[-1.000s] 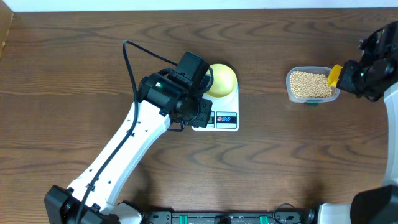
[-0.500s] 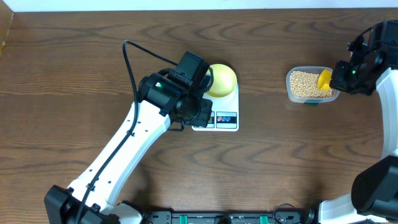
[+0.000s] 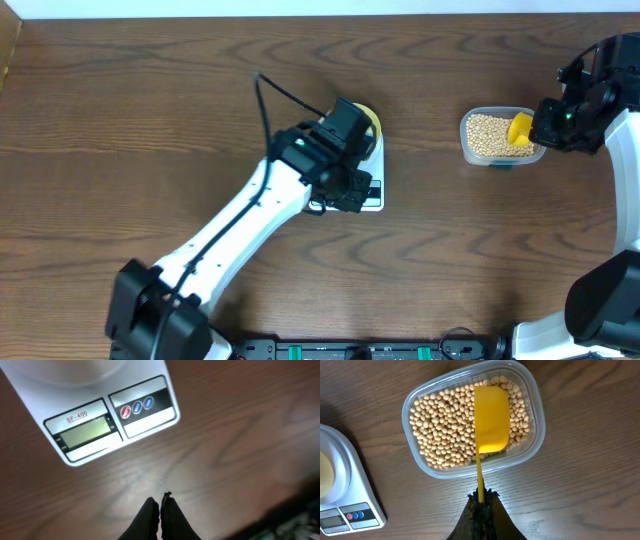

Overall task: Scoop item into bowl and weigh 50g on scale
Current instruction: 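Lower the left gripper tip onto the scale's TARE button, then press and hold the TARE button with the left gripper tip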

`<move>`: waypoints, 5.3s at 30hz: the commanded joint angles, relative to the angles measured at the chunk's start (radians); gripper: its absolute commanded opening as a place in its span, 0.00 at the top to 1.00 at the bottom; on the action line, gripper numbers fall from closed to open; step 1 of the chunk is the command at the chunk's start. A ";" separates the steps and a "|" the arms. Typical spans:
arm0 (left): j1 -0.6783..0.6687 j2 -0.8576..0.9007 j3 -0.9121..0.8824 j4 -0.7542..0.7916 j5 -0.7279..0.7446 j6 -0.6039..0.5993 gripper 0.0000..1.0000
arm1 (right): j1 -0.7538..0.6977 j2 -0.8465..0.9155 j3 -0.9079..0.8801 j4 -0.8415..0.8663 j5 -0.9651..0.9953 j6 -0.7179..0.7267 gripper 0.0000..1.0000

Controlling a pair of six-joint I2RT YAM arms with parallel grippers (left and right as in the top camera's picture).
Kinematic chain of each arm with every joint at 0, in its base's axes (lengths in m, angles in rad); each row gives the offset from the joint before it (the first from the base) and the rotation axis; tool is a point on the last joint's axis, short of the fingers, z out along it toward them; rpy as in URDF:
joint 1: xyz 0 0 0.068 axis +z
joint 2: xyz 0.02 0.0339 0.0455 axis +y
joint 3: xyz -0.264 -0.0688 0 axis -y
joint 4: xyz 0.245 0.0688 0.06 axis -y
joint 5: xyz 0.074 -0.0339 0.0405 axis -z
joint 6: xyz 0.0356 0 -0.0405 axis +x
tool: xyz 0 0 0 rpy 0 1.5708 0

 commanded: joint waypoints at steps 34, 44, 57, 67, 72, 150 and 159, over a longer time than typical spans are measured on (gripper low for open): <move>0.000 -0.062 -0.424 0.660 -0.135 0.025 0.93 | -0.002 -0.003 0.003 0.002 -0.007 -0.016 0.99; 0.000 0.008 -0.431 0.750 -0.136 0.025 0.93 | -0.002 -0.003 0.003 0.002 -0.006 -0.016 0.99; 0.000 0.087 -0.431 0.767 -0.136 0.026 0.93 | -0.002 -0.003 0.003 0.001 -0.007 -0.016 0.99; 0.000 0.096 -0.431 0.784 -0.167 0.029 0.93 | -0.002 -0.003 0.003 0.001 -0.007 -0.016 0.99; 0.000 0.105 -0.431 0.783 -0.195 0.029 0.93 | -0.002 -0.003 0.003 0.001 -0.007 -0.016 0.99; 0.000 0.188 -0.461 0.797 -0.196 0.029 0.93 | -0.002 -0.003 0.003 -0.003 -0.006 -0.016 0.99; 0.000 0.188 -0.461 0.742 -0.244 0.029 0.93 | -0.002 -0.003 0.003 -0.002 -0.007 -0.016 0.99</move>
